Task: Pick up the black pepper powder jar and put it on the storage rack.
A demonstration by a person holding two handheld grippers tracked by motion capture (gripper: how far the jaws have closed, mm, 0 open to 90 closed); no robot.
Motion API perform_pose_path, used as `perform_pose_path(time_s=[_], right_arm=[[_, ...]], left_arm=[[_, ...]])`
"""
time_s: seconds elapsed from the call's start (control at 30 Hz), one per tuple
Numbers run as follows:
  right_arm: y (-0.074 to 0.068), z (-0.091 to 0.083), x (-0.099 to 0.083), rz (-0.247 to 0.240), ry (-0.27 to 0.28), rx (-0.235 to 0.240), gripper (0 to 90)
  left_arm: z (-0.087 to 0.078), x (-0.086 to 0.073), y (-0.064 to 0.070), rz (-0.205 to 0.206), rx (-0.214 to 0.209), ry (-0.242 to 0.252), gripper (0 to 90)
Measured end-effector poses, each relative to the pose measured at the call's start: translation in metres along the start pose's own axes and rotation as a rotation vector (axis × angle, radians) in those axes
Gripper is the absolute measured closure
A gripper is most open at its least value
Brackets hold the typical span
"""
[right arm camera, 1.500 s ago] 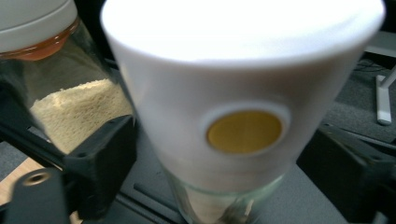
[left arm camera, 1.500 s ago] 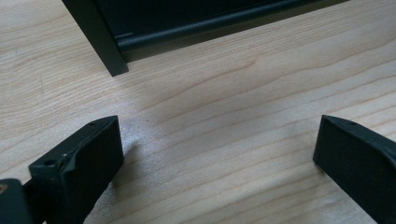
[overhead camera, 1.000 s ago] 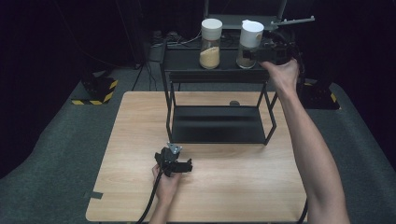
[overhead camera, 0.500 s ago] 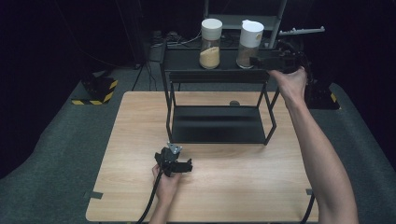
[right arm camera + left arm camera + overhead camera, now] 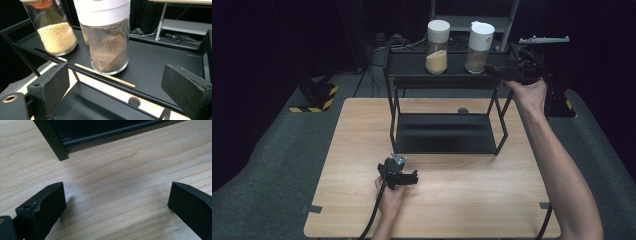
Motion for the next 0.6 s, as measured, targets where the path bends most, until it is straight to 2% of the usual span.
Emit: perform_pose_path(time_s=[0.17, 0.33, 0.6], right_arm=[[0.003, -0.005, -0.006, 0.000, 0.014, 0.010, 8.5], [0.001, -0.009, -0.012, -0.026, 0.018, 0.005, 8.9], [0.008, -0.015, -0.022, -0.002, 0.032, 0.031, 8.8]], left_arm=[[0.000, 0.000, 0.000, 0.001, 0.000, 0.000, 1.5], [0.000, 0.000, 0.000, 0.000, 0.000, 0.000, 1.5], [0.000, 0.000, 0.000, 0.000, 0.001, 0.002, 1.6]])
Point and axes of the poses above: each handheld gripper's, and its own axes: z roughly forward along the jaws, x roughly out of its top, y roughly to its right, the point moved 1 cm from there along z, roughly forward along the jaws, and after that the axes turned 13 degrees about z, right-handed, at the moved point
